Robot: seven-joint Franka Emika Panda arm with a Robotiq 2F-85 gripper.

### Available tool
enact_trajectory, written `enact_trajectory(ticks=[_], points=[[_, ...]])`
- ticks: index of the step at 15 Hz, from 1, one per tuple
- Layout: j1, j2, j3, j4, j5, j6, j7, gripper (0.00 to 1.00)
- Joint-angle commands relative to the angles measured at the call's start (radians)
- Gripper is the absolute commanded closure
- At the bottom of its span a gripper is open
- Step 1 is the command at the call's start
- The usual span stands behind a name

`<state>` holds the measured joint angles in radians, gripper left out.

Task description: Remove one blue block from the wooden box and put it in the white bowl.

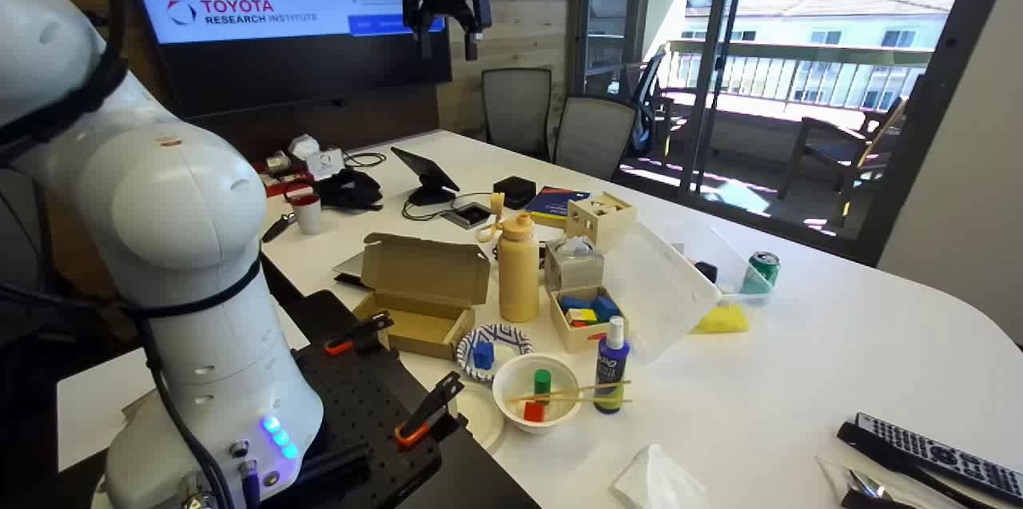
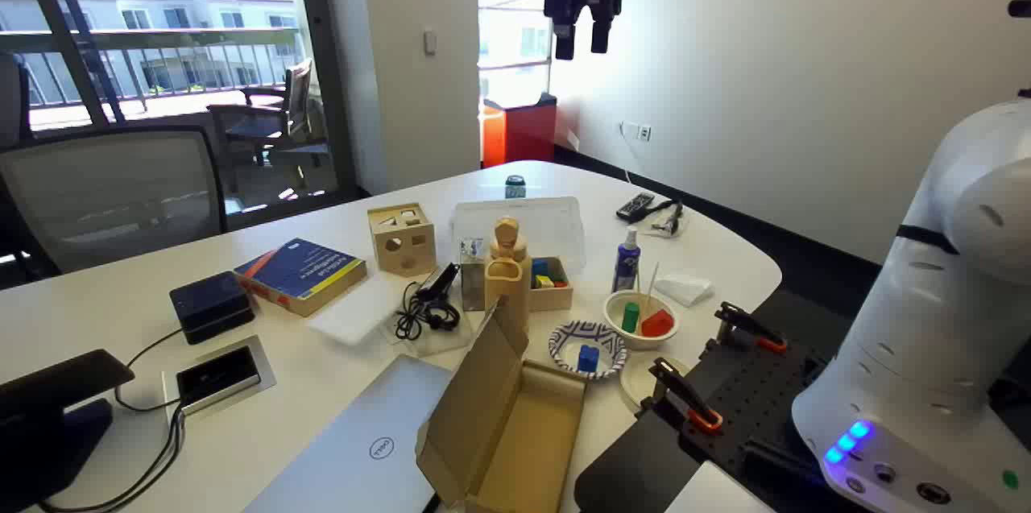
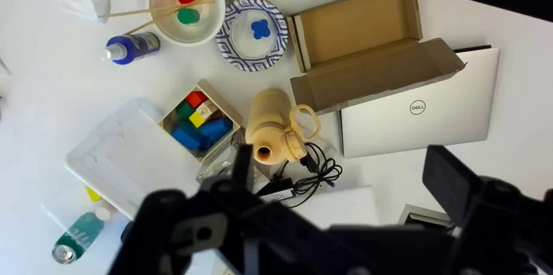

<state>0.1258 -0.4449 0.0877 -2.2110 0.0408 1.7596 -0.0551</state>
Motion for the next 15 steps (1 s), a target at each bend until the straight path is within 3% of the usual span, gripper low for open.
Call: enact_trajectory(ticks=[1, 5, 11, 15], points=[[-0.003, 0.001, 0.003, 0.002, 0.001, -0.002, -0.001, 0.00], [-0.018, 0.026, 0.006, -0.004, 0.008, 0.034, 0.060, 0.00], [-0.105, 0.129, 0.031, -0.076, -0.094, 0.290, 0.377, 0.00], [-0.177, 0.255, -0.005, -0.158, -0.148, 0.482, 0.544, 0.00]])
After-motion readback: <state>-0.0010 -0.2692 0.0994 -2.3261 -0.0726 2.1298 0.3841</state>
